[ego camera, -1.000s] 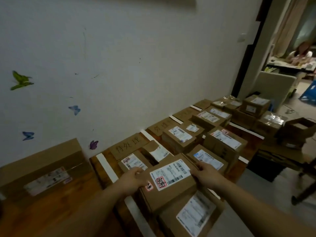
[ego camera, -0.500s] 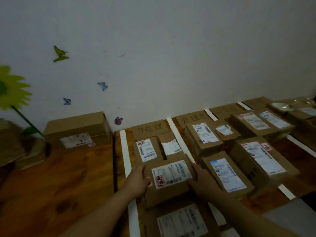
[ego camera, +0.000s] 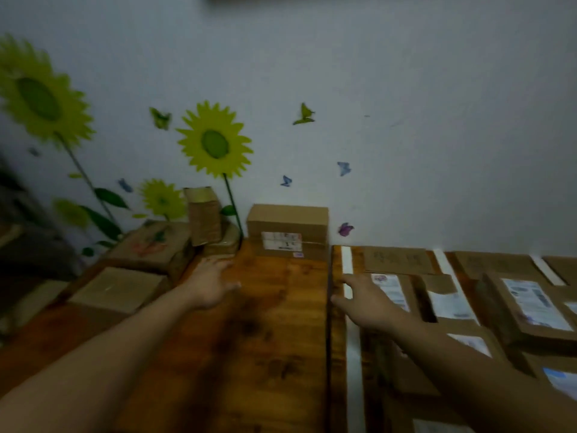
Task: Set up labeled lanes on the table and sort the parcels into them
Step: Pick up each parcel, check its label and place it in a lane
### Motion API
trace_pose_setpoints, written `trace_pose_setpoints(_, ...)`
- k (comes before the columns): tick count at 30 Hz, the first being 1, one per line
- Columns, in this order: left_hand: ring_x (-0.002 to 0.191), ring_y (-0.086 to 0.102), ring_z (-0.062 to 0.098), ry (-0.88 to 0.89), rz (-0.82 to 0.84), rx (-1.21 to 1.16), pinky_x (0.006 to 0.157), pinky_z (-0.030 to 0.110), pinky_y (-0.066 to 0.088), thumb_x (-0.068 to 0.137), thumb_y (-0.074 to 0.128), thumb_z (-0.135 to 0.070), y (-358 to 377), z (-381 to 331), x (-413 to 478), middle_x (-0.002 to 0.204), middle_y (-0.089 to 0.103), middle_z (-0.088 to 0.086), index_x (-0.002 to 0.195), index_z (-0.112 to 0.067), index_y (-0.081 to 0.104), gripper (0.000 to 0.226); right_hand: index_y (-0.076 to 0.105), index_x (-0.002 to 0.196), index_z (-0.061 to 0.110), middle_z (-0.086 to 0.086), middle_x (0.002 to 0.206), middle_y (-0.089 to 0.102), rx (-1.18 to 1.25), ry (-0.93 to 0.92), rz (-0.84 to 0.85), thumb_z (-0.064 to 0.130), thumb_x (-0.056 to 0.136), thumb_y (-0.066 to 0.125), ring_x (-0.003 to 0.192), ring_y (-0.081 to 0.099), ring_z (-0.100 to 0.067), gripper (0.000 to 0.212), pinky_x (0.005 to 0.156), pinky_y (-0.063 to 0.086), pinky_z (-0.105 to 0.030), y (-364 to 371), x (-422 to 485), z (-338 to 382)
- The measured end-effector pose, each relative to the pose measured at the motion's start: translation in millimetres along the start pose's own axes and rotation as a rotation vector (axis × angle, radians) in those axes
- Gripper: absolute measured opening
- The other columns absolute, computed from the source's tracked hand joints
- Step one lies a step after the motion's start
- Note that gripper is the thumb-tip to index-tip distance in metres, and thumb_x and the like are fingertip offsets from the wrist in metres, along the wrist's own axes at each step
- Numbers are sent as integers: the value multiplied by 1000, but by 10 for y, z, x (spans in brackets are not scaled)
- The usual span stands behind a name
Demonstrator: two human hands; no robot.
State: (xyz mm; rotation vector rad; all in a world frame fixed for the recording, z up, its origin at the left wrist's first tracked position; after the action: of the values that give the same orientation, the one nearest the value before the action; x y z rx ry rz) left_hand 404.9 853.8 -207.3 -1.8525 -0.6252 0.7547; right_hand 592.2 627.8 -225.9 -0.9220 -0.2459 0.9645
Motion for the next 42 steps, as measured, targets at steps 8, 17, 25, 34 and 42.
trace_pose_setpoints(8, 134, 39, 25, -127, -163, -192, 109, 32, 34, 86, 67, -35, -1003, 1966, -201, 148, 40, 8, 142, -12, 42, 66, 36, 145, 23, -5, 149, 36, -84, -96, 84, 46, 91, 56, 132, 41, -25, 63, 108, 37, -38, 977, 620, 1666)
trace_pose_setpoints(17, 132, 40, 25, -118, -136, -297, 102, 29, 34, 91, 60, -33, -1403, 2636, 116, 149, 37, 8, 146, -13, 31, 65, 32, 147, 22, -11, 149, 35, -182, -166, 79, 42, 92, 56, 134, 38, -28, 63, 108, 32, -34, 1327, 1135, 2730)
trace_pose_setpoints(25, 123, 49, 22, -113, -68, -391, 91, 22, 41, 87, 67, -28, -1430, 2470, 1019, 145, 42, 9, 149, -16, 27, 75, 29, 149, 15, -14, 150, 33, -133, -179, 10, 41, 92, 57, 135, 38, -30, 69, 106, 34, -34, 1176, 2365, 3031)
trace_pose_setpoints(34, 100, 63, 29, -126, -50, -427, 79, 34, 51, 94, 56, -26, -1296, 2080, 2392, 139, 49, 15, 151, -25, 20, 67, 17, 151, 27, -9, 159, 0, -141, -198, 57, 52, 85, 62, 141, 22, -36, 84, 113, 29, -45, 1464, 3597, 2944)
trace_pose_setpoints(42, 125, 43, 16, 66, 84, -534, 86, 22, 40, 81, 73, -12, -1126, 1694, 3015, 148, 36, 2, 152, -19, 9, 96, 44, 121, 22, -7, 152, 14, 98, -275, -63, 40, 72, 80, 136, 28, -29, 62, 107, 37, -39, 1393, 3682, 2574)
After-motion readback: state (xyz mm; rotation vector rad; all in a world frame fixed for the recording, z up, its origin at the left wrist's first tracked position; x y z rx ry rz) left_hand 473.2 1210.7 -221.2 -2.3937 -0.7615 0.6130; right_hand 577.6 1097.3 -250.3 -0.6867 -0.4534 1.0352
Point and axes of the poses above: each hand's wrist, its own x-axis towards the middle knuckle, its own y-axis out of the palm, z = x × y, the point moved 8 cm from there along x, towards the middle knuckle
